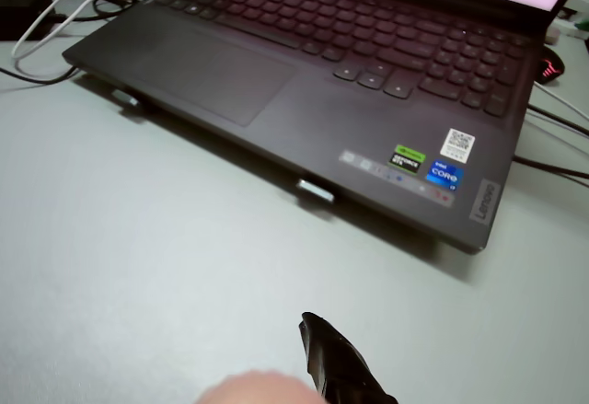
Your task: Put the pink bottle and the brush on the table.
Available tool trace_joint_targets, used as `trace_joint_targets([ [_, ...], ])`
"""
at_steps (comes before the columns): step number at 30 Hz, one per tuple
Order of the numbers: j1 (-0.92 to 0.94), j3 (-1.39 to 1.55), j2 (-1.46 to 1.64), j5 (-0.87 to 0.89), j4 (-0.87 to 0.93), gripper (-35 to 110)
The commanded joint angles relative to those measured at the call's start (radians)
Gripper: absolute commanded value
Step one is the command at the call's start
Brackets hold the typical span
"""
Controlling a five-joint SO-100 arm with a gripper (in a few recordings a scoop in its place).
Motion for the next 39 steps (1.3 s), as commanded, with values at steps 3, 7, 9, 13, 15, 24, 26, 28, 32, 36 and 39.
trace_joint_targets([
  [3,-0.003,-0.109,0.072,-0.028,0.129,58],
  [7,-0.003,-0.158,0.137,-0.028,0.235,59],
  [9,-0.008,-0.190,0.158,-0.028,0.288,59],
  [13,-0.014,-0.278,0.186,-0.028,0.419,59],
  [15,-0.015,-0.336,0.198,-0.028,0.499,58],
  [24,-0.040,-0.488,0.233,-0.021,0.715,56],
  [26,-0.060,-0.520,0.239,-0.008,0.753,55],
  [28,-0.083,-0.555,0.241,0.008,0.795,54],
  [32,-0.127,-0.603,0.252,0.018,0.854,54],
  [36,-0.170,-0.634,0.270,0.020,0.894,55],
  [39,-0.225,-0.650,0.278,0.020,0.908,55],
])
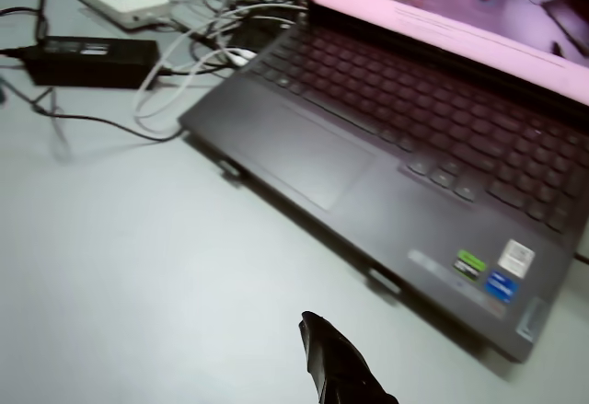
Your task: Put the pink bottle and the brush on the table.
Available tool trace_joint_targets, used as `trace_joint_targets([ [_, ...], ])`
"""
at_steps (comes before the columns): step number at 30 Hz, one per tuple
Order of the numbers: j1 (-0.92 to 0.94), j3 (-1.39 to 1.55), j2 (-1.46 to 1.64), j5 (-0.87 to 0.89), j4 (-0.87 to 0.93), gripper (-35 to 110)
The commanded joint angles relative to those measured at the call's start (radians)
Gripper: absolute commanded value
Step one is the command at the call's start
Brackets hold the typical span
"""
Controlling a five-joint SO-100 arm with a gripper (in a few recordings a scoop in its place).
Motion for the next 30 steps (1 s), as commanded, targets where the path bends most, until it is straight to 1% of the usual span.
trace_joint_targets([
  [1,-0.038,-0.052,0.051,-0.011,0.023,55],
  [11,-0.242,-0.052,0.112,-0.011,0.083,55],
  [24,-0.532,-0.049,0.129,-0.011,0.086,50],
  [30,-0.646,-0.020,0.126,-0.015,0.051,50],
])
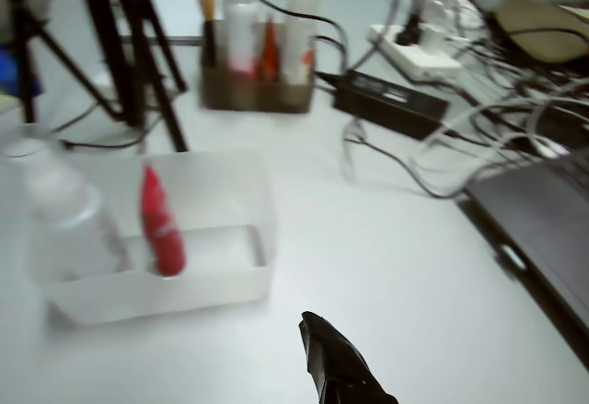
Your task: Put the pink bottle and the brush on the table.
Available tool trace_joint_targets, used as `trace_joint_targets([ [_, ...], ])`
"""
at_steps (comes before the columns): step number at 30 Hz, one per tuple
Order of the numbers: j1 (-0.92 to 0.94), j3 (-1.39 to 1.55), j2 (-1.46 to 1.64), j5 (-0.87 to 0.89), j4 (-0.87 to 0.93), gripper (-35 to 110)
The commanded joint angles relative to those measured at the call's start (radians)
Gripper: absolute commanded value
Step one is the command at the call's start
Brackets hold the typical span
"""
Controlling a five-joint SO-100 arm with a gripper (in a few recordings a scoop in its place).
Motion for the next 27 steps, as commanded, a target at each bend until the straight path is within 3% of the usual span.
trace_joint_targets([
  [1,-0.044,-0.006,0.021,-0.017,-0.021,49],
  [16,-0.353,0.110,-0.005,-0.017,-0.186,47],
  [27,-0.529,0.087,-0.186,-0.017,-0.336,46],
])
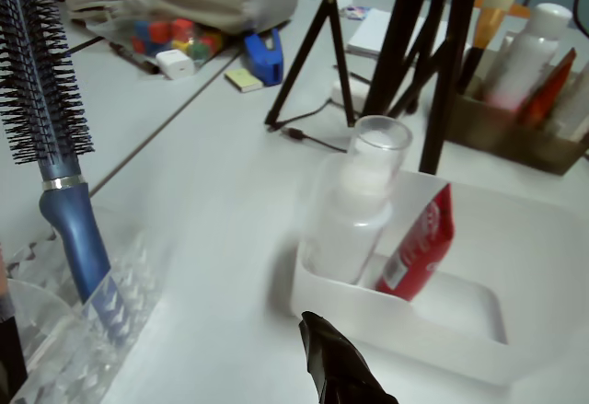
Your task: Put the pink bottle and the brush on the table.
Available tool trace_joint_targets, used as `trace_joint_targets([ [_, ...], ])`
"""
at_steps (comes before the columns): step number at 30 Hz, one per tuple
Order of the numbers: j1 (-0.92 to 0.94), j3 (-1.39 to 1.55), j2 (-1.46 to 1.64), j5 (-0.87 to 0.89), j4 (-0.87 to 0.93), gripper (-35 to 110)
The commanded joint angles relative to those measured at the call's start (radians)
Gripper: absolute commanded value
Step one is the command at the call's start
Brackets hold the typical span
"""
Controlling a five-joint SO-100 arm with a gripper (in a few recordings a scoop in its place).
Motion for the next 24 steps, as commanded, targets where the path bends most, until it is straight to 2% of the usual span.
trace_joint_targets([
  [1,-0.058,-0.043,-0.046,-0.021,-0.035,45],
  [24,-0.272,-0.379,-0.566,-0.015,-0.224,42],
])
